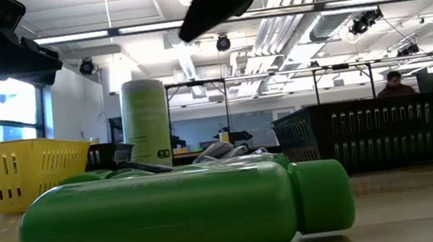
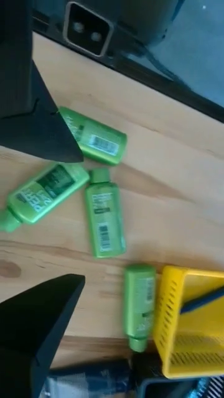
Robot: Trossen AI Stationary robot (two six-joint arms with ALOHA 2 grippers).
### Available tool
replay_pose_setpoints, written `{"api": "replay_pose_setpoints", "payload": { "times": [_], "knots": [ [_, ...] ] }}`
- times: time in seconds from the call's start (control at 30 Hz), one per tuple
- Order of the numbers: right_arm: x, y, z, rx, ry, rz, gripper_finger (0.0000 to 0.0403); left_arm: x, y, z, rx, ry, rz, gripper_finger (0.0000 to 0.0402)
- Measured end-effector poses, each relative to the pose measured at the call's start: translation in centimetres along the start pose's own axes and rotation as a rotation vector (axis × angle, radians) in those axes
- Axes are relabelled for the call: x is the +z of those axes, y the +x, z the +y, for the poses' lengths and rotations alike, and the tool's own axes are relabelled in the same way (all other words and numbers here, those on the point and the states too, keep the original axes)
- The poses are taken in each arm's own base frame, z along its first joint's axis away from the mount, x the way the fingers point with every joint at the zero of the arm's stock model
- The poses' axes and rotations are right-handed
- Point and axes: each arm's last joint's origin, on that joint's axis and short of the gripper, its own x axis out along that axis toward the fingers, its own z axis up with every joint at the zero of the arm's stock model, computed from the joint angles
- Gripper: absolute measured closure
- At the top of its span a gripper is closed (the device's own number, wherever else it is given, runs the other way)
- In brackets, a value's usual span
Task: Pick & Place Travel size toiletries
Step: Put the green shampoo into the bottom right black bin
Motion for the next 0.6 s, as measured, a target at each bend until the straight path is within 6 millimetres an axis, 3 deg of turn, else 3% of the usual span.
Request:
{"api": "replay_pose_setpoints", "payload": {
  "times": [0.17,0.6],
  "knots": [
    [-0.8,0.5,0.0,0.009,-0.007,0.076,0.0106,0.0,0.0,0.0,0.000,0.000,0.000,0.0402],
    [-3.1,5.0,0.2,0.049,-0.067,0.195,0.0113,0.0,0.0,0.0,0.000,0.000,0.000,0.0402]
  ]
}}
